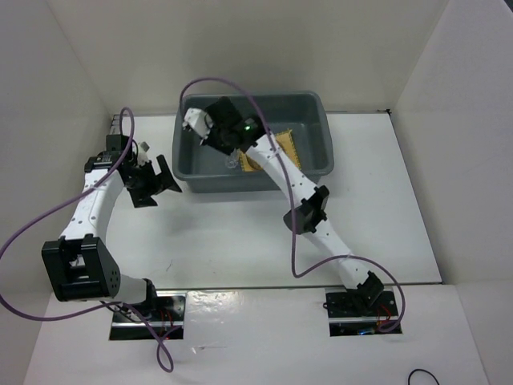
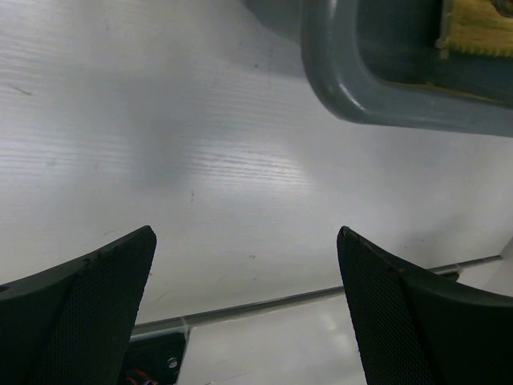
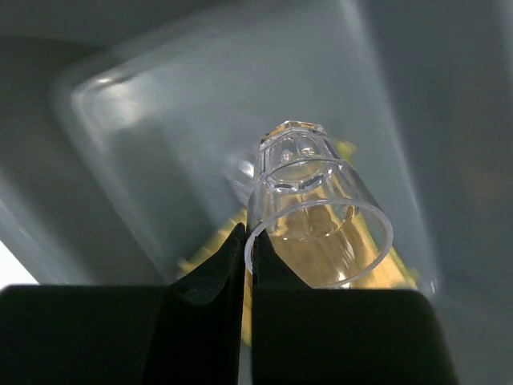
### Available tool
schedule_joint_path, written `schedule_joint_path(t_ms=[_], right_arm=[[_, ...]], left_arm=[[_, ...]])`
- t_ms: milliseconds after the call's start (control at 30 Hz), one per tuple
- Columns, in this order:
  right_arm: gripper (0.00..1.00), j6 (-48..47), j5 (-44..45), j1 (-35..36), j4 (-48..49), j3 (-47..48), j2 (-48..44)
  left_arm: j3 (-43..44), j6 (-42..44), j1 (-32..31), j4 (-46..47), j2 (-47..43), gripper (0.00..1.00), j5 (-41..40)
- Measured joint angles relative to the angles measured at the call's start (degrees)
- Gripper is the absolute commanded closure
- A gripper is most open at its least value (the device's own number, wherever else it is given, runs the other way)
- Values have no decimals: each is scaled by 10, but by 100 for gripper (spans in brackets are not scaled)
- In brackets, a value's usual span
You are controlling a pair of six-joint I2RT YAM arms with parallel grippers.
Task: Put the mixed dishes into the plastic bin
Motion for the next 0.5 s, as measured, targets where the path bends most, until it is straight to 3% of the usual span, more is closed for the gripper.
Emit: schedule_joint_path(t_ms=[200,500], right_arm=[[99,-60,-7,51,32,0,43],[95,-131,-18,50,65,-30,75]], left_arm=[[0,18,0,-18,-4,0,-37],[4,34,0,-35,-4,0,-68]])
